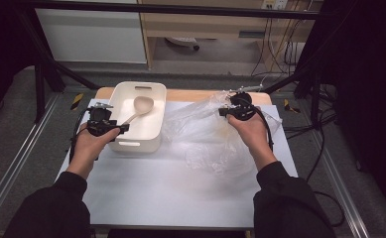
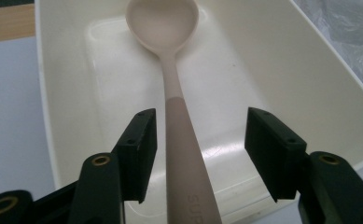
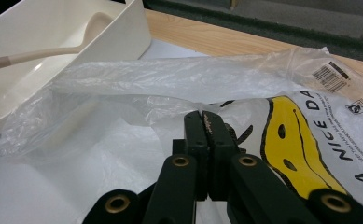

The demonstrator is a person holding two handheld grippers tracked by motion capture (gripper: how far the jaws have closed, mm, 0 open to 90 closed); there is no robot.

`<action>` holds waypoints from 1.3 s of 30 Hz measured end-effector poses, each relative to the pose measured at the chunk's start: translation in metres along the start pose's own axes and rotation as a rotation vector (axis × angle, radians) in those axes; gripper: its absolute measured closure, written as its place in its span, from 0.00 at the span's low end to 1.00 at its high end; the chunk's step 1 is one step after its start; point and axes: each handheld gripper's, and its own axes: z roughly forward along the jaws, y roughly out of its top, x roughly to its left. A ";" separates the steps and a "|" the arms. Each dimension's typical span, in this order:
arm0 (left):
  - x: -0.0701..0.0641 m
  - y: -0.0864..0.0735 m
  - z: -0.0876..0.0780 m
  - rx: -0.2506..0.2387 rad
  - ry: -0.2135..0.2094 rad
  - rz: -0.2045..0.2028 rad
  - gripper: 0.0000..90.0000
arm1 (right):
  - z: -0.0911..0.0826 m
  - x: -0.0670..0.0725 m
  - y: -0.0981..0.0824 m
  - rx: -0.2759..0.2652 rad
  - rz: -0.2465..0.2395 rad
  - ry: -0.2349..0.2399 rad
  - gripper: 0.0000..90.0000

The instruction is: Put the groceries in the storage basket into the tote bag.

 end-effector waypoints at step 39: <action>0.008 -0.002 0.015 0.089 0.036 -0.020 0.76 | -0.001 -0.006 -0.006 0.001 0.013 0.006 1.00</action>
